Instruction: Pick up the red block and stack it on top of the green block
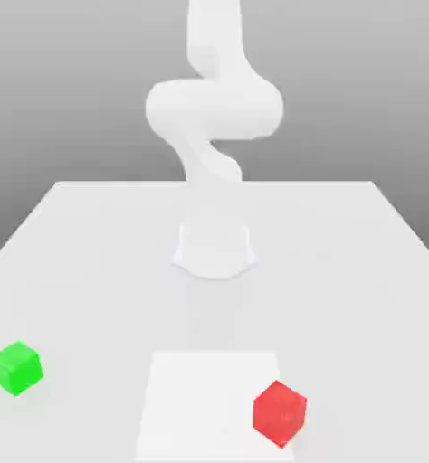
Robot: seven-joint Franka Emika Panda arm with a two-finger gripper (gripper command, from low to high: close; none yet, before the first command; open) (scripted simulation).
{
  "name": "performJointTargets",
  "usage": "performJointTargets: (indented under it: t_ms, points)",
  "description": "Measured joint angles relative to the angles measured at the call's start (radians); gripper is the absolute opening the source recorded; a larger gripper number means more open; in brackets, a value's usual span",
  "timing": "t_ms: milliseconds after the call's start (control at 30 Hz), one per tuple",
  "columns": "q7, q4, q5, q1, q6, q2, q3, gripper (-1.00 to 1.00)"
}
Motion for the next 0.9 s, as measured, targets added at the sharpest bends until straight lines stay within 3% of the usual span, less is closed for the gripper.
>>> performJointTargets:
  t_ms: [533,900]
  points:
    - [-0.454,-0.148,0.086,0.194,0.245,0.588,-0.068,0.00]
    - [-0.615,-0.206,0.038,0.222,0.462,0.978,-0.043,0.00]
